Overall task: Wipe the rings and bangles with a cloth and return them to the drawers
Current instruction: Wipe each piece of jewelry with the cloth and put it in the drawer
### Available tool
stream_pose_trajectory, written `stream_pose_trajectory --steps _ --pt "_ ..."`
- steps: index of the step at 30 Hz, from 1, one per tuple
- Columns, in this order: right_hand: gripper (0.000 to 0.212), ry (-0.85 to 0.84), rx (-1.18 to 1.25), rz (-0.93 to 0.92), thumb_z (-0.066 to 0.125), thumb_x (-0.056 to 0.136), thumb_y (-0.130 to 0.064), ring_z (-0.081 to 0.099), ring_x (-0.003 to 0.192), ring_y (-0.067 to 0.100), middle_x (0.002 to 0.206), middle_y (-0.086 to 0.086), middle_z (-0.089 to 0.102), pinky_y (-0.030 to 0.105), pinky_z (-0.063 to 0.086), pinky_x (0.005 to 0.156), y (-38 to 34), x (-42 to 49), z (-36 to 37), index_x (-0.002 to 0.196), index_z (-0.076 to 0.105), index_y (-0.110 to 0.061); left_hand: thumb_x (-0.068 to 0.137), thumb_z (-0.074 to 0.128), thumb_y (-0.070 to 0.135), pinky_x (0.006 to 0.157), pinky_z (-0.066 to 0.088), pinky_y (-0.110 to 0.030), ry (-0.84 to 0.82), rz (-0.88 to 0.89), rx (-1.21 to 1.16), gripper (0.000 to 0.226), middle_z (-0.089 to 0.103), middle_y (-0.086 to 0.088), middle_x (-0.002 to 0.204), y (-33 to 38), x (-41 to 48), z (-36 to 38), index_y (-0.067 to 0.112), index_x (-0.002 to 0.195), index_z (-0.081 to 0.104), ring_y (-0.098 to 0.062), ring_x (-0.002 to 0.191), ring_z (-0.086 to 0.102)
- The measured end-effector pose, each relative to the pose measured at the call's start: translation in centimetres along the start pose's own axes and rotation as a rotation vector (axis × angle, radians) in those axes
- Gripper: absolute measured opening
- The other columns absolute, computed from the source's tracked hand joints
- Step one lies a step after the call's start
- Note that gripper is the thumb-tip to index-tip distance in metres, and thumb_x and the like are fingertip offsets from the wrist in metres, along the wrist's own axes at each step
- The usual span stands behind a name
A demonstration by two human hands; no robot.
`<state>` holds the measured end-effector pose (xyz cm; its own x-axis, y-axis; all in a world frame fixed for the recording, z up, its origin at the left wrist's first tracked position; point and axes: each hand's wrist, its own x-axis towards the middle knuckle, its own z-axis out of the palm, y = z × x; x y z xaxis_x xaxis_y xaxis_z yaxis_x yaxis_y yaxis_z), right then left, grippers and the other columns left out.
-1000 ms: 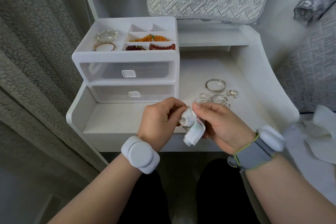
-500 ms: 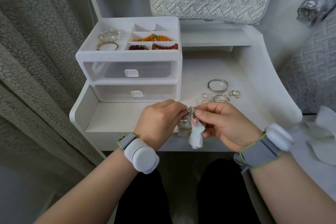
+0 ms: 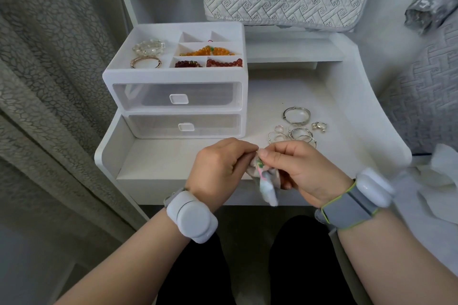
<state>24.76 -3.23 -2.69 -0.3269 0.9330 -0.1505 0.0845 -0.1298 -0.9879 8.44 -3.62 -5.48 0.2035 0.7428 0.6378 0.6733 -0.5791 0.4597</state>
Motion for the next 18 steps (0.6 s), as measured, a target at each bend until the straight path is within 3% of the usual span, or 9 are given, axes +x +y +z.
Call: stream_pose_trajectory --steps 6,9,13,15,18 --pt "0.029 0.013 0.228 -0.003 0.055 0.09 -0.013 0.053 0.038 0.003 0.042 -0.005 0.055 0.012 0.038 0.038 -0.3 0.0 1.1 0.061 0.053 -0.006 0.085 0.06 0.013 0.064 0.043 -0.006 0.093 -0.066 -0.044 0.012 0.068 0.005 0.074 0.6 0.1 0.1 0.012 0.09 0.071 -0.006 0.071 0.058" --pt "0.032 0.065 0.235 -0.101 0.058 0.088 -0.011 0.048 0.037 0.004 0.042 -0.004 0.052 0.013 0.036 0.038 0.1 0.2 1.6 0.056 0.055 -0.009 0.086 0.062 0.008 0.063 0.05 -0.013 0.082 -0.274 -0.197 0.013 0.068 0.008 0.07 1.3 0.4 0.0 0.018 0.085 0.07 -0.005 0.065 0.062" --pt "0.031 0.117 0.114 -0.253 0.063 0.085 -0.012 0.051 0.043 0.007 0.05 0.0 0.059 0.016 0.04 0.046 0.7 0.3 1.9 0.054 0.061 -0.016 0.086 0.061 0.005 0.057 0.051 -0.017 0.062 -0.588 -0.509 0.021 0.068 -0.002 0.066 1.8 0.9 0.0 0.022 0.076 0.065 -0.011 0.058 0.063" --pt "0.029 0.112 0.108 -0.249 0.063 0.085 -0.013 0.052 0.044 0.008 0.049 -0.001 0.06 0.018 0.042 0.047 0.5 0.3 1.9 0.056 0.061 -0.013 0.086 0.061 0.006 0.058 0.049 -0.015 0.064 -0.502 -0.403 0.02 0.067 0.001 0.066 1.9 0.8 -0.1 0.022 0.076 0.065 -0.006 0.058 0.061" --pt "0.029 0.111 0.146 -0.149 0.06 0.087 -0.014 0.047 0.038 0.006 0.043 -0.004 0.056 0.015 0.037 0.041 -0.4 0.4 1.8 0.06 0.057 -0.006 0.087 0.057 0.009 0.059 0.045 -0.015 0.108 -0.168 -0.056 0.012 0.066 0.001 0.07 1.3 0.6 0.0 0.013 0.085 0.069 -0.009 0.069 0.056"
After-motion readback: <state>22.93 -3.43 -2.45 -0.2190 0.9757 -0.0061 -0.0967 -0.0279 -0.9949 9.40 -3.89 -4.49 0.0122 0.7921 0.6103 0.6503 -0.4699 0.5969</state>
